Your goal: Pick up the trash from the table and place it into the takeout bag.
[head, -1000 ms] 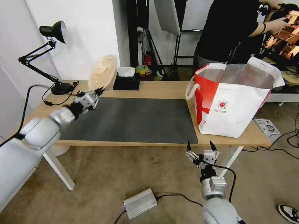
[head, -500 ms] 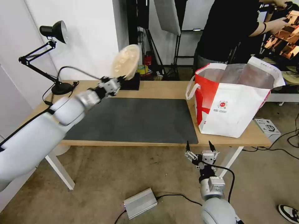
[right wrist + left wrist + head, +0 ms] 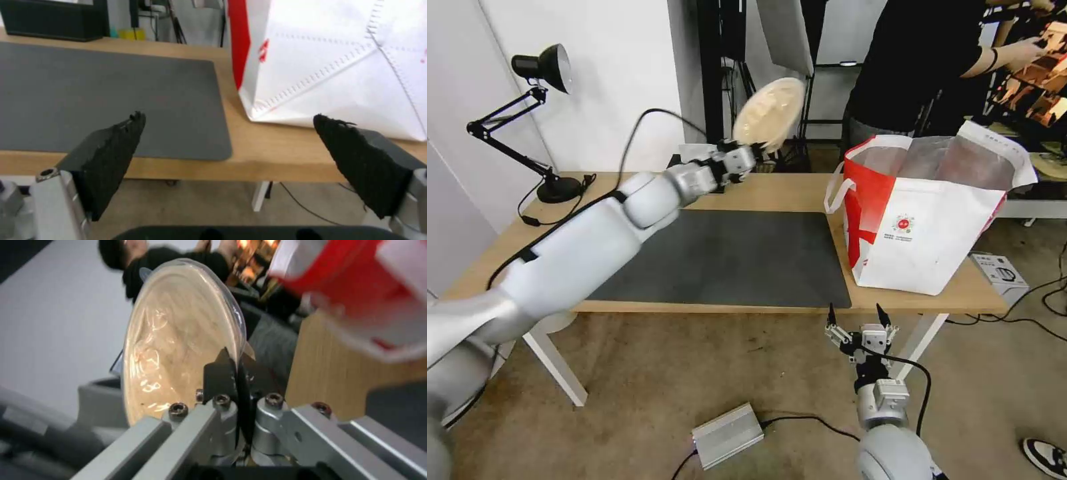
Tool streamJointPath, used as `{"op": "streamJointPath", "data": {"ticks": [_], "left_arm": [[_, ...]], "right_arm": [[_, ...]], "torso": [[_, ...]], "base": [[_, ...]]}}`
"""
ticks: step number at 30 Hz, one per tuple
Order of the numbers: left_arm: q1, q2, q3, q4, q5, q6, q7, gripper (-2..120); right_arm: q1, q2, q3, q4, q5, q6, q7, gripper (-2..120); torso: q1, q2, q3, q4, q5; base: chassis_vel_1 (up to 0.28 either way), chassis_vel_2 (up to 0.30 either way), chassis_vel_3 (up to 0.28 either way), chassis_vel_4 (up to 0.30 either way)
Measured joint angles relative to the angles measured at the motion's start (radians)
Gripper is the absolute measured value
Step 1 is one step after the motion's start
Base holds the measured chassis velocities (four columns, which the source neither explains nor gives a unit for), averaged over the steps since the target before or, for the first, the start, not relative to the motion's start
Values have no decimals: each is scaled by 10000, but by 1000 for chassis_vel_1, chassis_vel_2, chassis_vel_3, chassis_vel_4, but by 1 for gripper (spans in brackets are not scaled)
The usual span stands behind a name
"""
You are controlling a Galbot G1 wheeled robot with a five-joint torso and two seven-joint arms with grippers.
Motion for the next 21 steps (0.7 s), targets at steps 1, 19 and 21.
{"op": "streamJointPath", "data": {"ticks": [1, 19, 21], "left_arm": [[-96, -173, 79, 110, 16, -5, 1, 0], [-465, -1467, 174, 842, 518, -62, 75, 0], [-502, -1658, 198, 931, 581, -68, 80, 0]], "right_arm": [[-15, -1, 12, 3, -6, 0, 2, 97], [-249, -26, 17, -106, -187, 9, 8, 97], [-265, -10, 17, -121, -209, 12, 10, 97]], "torso": [[0, 0, 0, -2, 0], [-1, 2, -1, 6, -2], [0, 1, 0, 4, -2]], "base": [[0, 0, 0, 0], [0, 0, 0, 0], [0, 0, 0, 0]]}}
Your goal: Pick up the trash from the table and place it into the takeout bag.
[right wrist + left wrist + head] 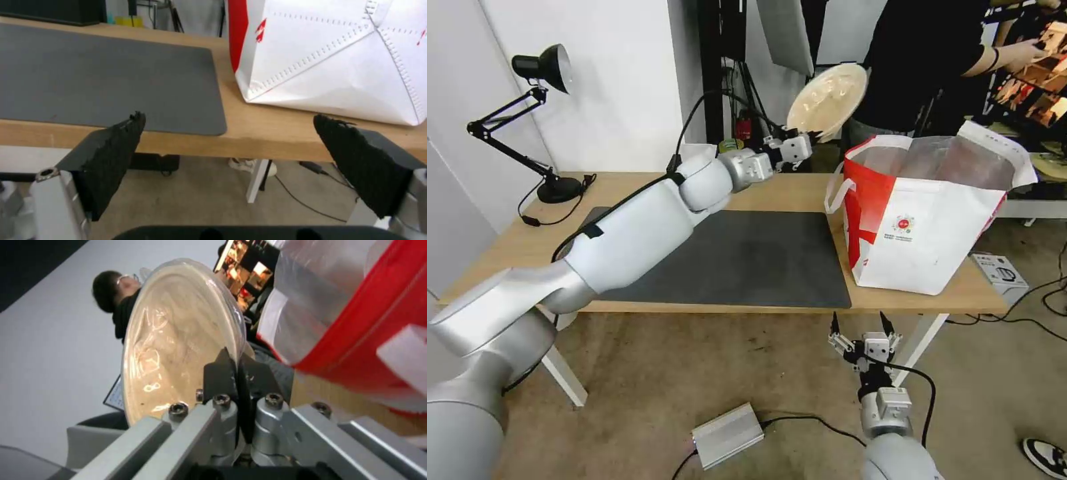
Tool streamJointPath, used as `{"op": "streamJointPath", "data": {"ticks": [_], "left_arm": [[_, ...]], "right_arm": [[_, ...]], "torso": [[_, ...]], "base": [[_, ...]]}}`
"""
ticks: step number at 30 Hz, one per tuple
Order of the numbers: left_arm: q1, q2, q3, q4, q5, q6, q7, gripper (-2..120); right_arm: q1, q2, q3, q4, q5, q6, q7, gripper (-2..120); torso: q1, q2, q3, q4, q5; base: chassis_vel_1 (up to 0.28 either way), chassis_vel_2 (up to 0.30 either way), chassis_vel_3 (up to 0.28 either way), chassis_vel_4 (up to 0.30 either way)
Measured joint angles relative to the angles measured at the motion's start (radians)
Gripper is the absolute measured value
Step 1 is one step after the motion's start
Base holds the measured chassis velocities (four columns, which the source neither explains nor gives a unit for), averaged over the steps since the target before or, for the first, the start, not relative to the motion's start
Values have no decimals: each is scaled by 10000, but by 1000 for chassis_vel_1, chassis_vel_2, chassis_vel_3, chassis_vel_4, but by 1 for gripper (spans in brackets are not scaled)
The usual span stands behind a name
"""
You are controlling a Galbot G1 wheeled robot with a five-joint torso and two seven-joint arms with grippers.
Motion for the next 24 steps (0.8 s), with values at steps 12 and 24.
{"op": "streamJointPath", "data": {"ticks": [12, 24], "left_arm": [[-209, -874, 100, 652, 416, -236, 75, 0], [-465, -1786, 161, 1456, 882, -592, 103, 0]], "right_arm": [[-60, 73, 50, 0, -13, 30, 7, 97], [-47, 154, 54, -20, -13, 55, 11, 97]], "torso": [[-1, 0, 0, 2, -1], [0, 0, 0, 3, -1]], "base": [[0, 0, 0, 0], [0, 0, 0, 0]]}}
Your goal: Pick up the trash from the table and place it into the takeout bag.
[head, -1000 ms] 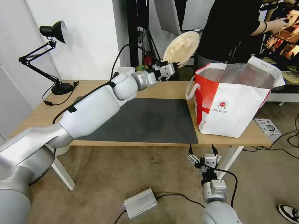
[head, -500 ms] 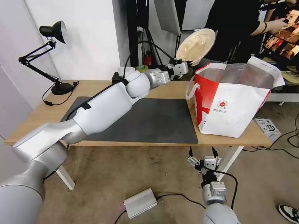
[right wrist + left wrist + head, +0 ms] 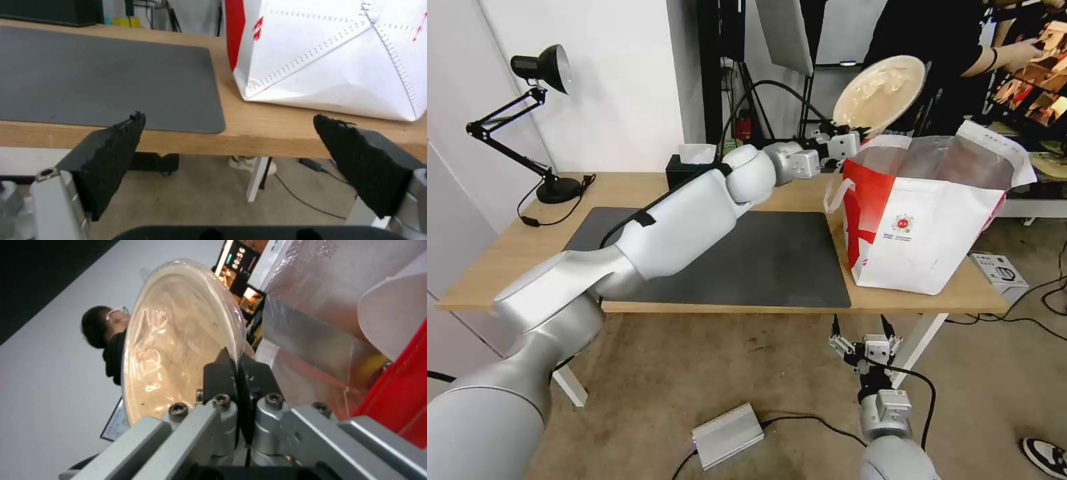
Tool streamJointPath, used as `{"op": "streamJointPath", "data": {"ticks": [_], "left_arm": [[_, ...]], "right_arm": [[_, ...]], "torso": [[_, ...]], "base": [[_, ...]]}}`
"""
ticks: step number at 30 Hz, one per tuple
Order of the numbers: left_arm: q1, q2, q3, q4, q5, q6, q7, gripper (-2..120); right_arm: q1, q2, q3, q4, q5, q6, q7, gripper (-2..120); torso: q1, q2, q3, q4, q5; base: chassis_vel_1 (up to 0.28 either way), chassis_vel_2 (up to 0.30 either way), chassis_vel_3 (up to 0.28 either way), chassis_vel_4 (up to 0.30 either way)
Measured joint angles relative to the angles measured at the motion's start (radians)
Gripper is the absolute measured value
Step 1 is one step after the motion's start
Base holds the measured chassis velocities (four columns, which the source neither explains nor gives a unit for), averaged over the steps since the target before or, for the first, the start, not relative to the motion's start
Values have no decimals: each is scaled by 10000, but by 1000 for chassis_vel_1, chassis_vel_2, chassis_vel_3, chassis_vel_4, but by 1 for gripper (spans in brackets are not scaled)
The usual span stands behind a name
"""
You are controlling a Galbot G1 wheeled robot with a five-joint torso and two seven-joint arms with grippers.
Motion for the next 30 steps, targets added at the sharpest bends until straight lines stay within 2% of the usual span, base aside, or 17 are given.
{"op": "streamJointPath", "data": {"ticks": [12, 20, 30], "left_arm": [[-182, -1372, -200, 1216, 737, -558, 2, 0], [-153, -1724, -158, 1745, 1070, -813, 2, 0], [-2, -1760, 113, 1922, 1124, -863, -39, 0]], "right_arm": [[-11, 68, -7, -42, -9, 17, -1, 97], [-44, 47, -7, -42, -23, 23, -6, 97], [-58, 53, -41, -42, -44, 25, -16, 96]], "torso": [[0, 0, -1, -4, 2], [0, 0, 0, -2, 0], [0, 0, 0, -1, 0]], "base": [[0, 0, 0, 0], [0, 0, 0, 0], [0, 0, 0, 0]]}}
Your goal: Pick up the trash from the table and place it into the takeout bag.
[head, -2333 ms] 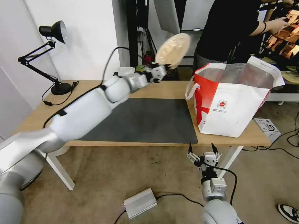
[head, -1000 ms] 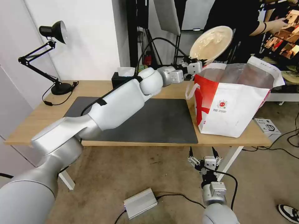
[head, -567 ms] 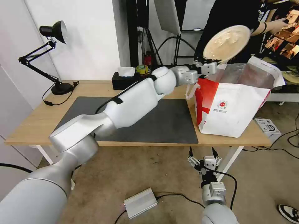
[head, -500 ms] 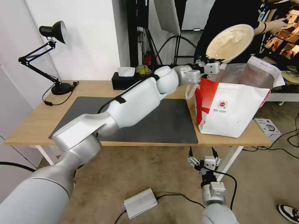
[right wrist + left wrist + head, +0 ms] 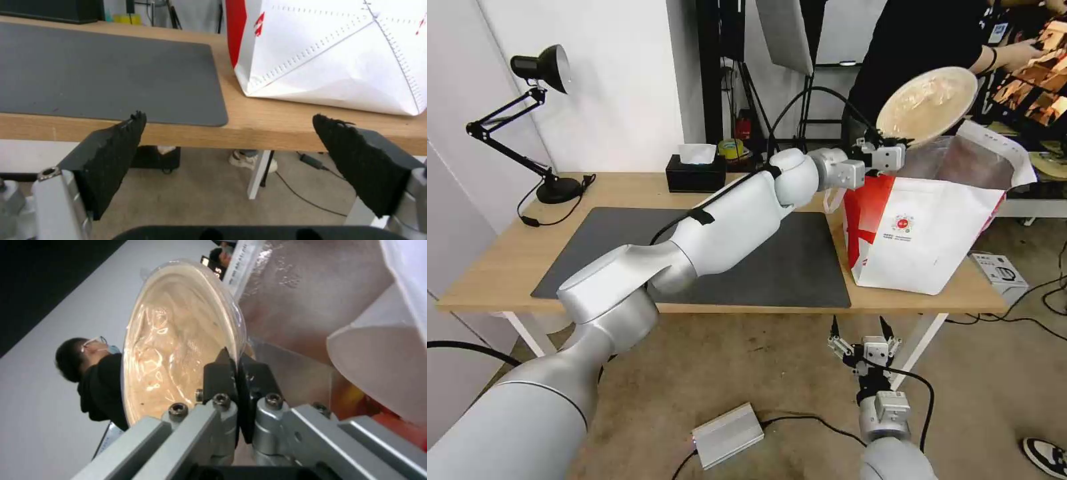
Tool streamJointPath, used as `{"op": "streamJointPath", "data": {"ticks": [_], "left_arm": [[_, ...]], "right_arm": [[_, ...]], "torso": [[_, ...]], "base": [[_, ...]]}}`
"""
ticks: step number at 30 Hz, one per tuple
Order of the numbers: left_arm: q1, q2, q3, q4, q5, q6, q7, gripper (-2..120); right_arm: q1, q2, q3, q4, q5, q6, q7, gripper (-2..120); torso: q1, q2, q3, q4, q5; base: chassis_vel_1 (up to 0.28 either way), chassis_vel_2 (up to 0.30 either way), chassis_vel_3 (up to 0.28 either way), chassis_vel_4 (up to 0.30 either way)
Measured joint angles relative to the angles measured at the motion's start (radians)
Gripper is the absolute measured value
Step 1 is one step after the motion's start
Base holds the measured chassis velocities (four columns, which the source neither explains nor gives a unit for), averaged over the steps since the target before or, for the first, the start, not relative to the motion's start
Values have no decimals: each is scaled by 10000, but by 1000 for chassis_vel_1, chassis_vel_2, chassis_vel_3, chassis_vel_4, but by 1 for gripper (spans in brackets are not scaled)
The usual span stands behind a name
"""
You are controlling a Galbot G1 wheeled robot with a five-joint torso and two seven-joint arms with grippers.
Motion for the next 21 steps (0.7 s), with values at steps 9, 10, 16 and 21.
{"op": "streamJointPath", "data": {"ticks": [9, 10, 16, 21], "left_arm": [[79, 10, 238, 377, -82, -184, -28, 0], [79, 10, 238, 377, -82, -184, -28, 0], [108, 15, 315, 532, -88, -267, -28, 0], [115, 17, 434, 574, -122, -304, -28, 0]], "right_arm": [[11, 74, -31, -39, -20, 2, -11, 95], [11, 74, -31, -39, -20, 2, -11, 95], [16, 89, -35, -41, -26, 13, -15, 93], [40, 119, -40, -55, -28, 27, -20, 92]], "torso": [[0, 0, 0, 0, 0], [0, 0, 0, 0, 0], [0, 0, 0, 0, -1], [0, 0, 0, 0, 0]], "base": [[0, 0, 0, 0], [0, 0, 0, 0], [0, 0, 0, 0], [0, 0, 0, 0]]}}
